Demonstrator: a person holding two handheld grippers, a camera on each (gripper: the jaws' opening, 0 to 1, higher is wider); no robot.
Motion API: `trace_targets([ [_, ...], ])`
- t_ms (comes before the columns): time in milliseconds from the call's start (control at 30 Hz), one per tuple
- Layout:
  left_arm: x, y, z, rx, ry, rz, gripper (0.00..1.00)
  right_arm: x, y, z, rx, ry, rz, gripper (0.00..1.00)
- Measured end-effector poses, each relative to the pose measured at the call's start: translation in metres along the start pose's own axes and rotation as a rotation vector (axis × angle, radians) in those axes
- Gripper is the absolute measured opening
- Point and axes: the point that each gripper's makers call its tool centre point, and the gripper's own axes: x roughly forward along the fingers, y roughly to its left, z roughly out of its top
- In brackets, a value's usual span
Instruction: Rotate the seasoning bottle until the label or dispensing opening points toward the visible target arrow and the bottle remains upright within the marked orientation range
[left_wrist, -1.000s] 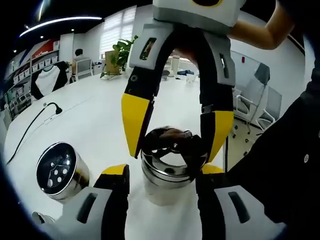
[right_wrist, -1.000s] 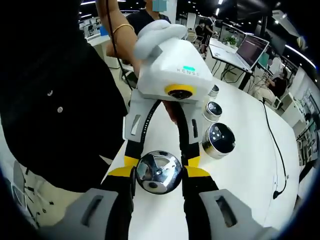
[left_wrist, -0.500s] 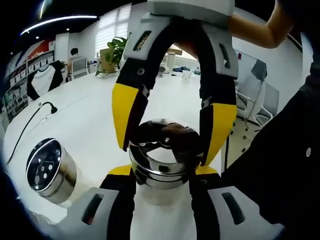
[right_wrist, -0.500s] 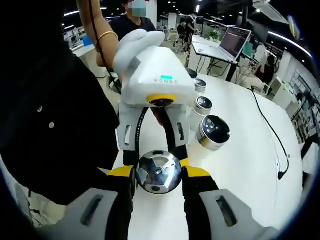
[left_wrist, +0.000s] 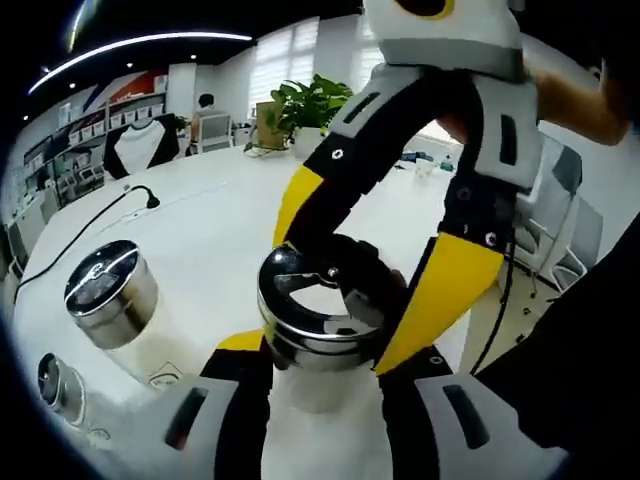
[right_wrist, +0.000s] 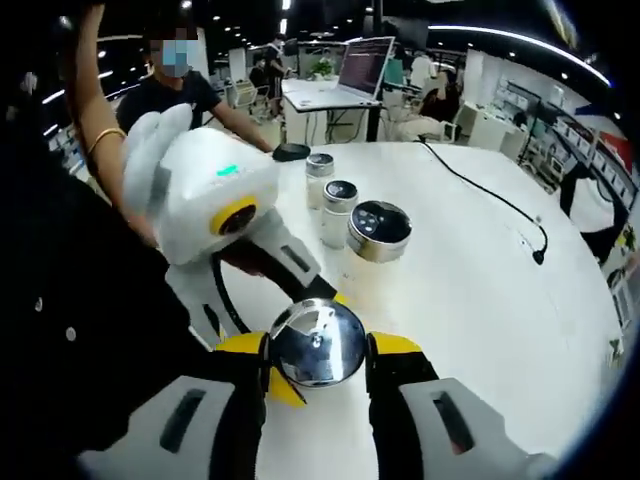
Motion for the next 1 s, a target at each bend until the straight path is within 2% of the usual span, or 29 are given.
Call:
trace_targets([
  [67,0.001,0.000,0.000,0.000,-0.003,0.016,0.44,0.000,-0.001,-0.001,0.054,-0.002,-0.034,0.36],
  [100,0.001,0.001,-0.001,-0.017,-0.005,0.042,0.44,0.000,-0.003,-0.002,0.166,-0.024,-0.091,0.36],
  [133,0.001,0.002,-0.002,-0.024,-0.003,0.064,0.44,-0.001,-0.004,-0.003,0.235,-0.027,-0.133,0.36],
  [267,0.001,0.002,-0.003,-0.009,-0.020,0.103,0.44,0.001,-0.007,-0.001,0.346,-0.030,-0.190,0.37],
  [400,0.002,0.003,-0.002,-0.005,-0.015,0.093,0.44,0.002,-0.007,-0.001,0.324,-0.012,-0.188,0.36],
  [600,-0.001,0.001,-0.004,0.007,-0.024,0.040,0.43,0.001,-0.006,-0.002,0.289,0.007,-0.160,0.36],
  [800,-0.007,0.000,-0.002,0.082,-0.014,-0.006,0.42,0.003,-0.004,-0.001,0.235,0.023,-0.116,0.36],
  [867,-0.009,0.000,-0.002,0.105,-0.008,-0.024,0.42,0.004,-0.002,-0.001,0.192,0.030,-0.082,0.36],
  [933,-0.011,0.000,-0.002,0.112,-0.007,-0.042,0.42,0.005,0.002,0.000,0.112,0.042,-0.022,0.36],
  [1000,-0.012,-0.001,-0.002,0.132,-0.003,-0.056,0.41,0.005,0.002,-0.001,0.077,0.070,0.002,0.36],
])
